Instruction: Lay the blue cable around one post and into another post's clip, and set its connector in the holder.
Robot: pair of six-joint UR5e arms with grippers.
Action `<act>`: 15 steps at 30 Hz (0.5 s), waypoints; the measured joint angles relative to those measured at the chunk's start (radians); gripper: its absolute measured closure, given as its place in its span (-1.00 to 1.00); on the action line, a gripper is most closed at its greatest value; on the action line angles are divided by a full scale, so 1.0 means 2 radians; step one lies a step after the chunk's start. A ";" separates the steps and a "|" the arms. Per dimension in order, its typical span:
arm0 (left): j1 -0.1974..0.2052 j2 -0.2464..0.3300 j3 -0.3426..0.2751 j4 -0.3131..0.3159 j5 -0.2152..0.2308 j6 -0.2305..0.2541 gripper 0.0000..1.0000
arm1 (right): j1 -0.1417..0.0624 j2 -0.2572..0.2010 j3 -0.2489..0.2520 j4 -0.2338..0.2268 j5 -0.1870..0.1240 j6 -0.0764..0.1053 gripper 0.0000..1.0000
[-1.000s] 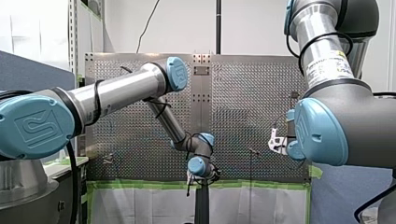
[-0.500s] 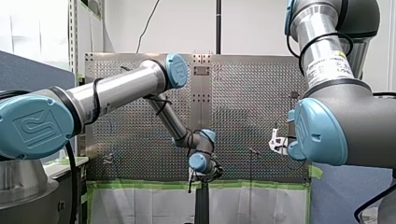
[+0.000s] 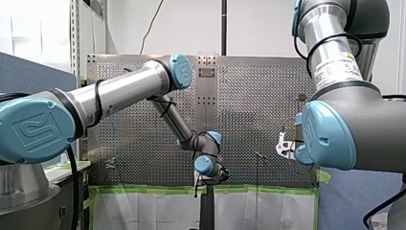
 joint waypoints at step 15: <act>-0.001 0.000 0.000 0.014 -0.024 -0.034 -0.60 | 0.002 0.000 0.000 0.012 0.002 -0.005 1.00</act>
